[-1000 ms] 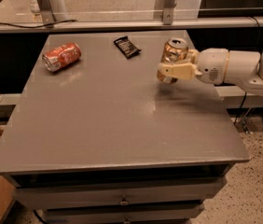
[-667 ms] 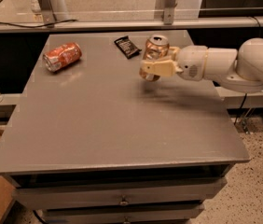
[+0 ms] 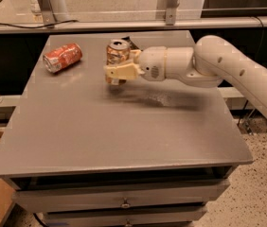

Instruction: Move orange can near coke can

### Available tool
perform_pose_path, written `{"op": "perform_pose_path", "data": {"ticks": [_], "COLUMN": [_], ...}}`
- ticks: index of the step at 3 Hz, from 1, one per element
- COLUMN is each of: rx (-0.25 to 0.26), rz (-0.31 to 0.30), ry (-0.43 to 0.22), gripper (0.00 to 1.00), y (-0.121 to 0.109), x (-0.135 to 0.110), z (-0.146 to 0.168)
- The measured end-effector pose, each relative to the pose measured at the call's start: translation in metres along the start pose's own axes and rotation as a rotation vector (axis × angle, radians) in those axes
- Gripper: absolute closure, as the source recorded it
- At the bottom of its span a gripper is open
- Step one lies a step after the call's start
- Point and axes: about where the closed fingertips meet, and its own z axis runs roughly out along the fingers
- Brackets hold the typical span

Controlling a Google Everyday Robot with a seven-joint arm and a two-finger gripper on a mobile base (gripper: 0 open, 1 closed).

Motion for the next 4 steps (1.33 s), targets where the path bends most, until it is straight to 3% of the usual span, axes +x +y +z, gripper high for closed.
{"op": "perform_pose_path", "data": {"ticks": [1, 2, 4], "rx": [-0.042, -0.051, -0.022], "rz": [-0.022, -0.031, -0.014], "ry": [0.015, 0.027, 0.05], "gripper": [1.0, 1.0, 1.0], "y": [-0.001, -0.016, -0.053], "x": [-0.006, -0.01, -0.01], "z": [0.041, 0.07, 0.116]}}
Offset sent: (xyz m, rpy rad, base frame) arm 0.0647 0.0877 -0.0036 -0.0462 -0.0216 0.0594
